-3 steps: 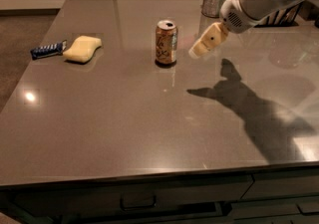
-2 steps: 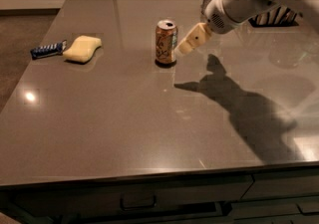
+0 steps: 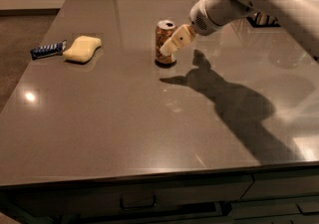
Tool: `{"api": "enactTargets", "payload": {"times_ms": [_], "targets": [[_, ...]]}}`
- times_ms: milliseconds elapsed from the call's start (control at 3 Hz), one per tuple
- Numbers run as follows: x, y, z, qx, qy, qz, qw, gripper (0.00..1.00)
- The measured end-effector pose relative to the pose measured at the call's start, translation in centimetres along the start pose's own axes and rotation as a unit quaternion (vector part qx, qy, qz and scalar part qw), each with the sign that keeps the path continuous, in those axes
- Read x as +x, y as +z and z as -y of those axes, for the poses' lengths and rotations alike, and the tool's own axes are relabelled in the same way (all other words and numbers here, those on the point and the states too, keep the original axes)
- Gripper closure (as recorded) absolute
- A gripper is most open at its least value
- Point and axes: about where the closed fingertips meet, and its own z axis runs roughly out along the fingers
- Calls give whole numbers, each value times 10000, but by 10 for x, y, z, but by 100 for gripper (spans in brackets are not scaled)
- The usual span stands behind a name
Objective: Knock orange can over
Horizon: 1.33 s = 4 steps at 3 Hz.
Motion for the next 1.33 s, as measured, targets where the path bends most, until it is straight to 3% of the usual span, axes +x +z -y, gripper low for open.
{"api": "enactTargets", "payload": {"times_ms": [333, 667, 1333], "targets": [[-6, 14, -4, -99, 21, 102, 9999, 0], [-11, 24, -7, -173, 46, 154, 9997, 13], [-22, 30, -18, -405, 34, 329, 9986, 60]]}}
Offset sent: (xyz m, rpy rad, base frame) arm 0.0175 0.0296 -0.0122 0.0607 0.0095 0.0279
